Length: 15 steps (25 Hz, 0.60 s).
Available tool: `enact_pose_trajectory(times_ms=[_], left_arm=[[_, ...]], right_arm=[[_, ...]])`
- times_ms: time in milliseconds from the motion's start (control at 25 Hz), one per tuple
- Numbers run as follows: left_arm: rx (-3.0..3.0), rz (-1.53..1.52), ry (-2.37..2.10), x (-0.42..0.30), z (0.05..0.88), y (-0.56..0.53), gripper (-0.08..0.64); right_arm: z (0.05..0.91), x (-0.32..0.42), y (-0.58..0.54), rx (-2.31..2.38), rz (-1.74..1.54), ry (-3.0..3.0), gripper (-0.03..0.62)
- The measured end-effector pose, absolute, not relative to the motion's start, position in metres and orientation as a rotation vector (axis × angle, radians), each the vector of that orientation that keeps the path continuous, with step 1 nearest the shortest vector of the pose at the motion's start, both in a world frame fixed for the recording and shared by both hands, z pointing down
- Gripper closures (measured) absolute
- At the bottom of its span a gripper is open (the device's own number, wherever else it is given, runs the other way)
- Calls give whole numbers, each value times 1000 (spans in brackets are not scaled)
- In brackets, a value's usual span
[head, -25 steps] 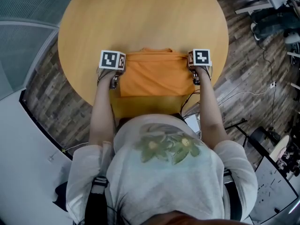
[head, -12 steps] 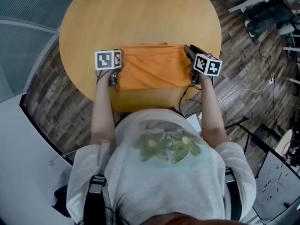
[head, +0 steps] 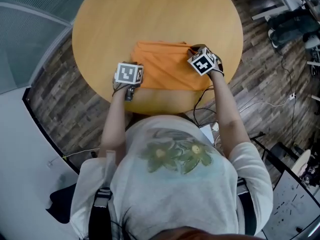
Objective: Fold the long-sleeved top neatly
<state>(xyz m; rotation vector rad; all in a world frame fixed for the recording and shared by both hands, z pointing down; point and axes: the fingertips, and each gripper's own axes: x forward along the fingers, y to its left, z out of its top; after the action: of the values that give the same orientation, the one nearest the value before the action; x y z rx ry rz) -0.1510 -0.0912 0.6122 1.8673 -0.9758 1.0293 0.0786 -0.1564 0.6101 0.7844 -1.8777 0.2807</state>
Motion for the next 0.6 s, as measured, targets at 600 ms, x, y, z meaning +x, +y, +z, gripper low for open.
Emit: enact_pose_trajectory(times_ms=[600], left_arm=[[2479, 1458, -708, -129, 586, -155, 489]], right_arm=[[597, 78, -165, 718, 263, -1940, 419]])
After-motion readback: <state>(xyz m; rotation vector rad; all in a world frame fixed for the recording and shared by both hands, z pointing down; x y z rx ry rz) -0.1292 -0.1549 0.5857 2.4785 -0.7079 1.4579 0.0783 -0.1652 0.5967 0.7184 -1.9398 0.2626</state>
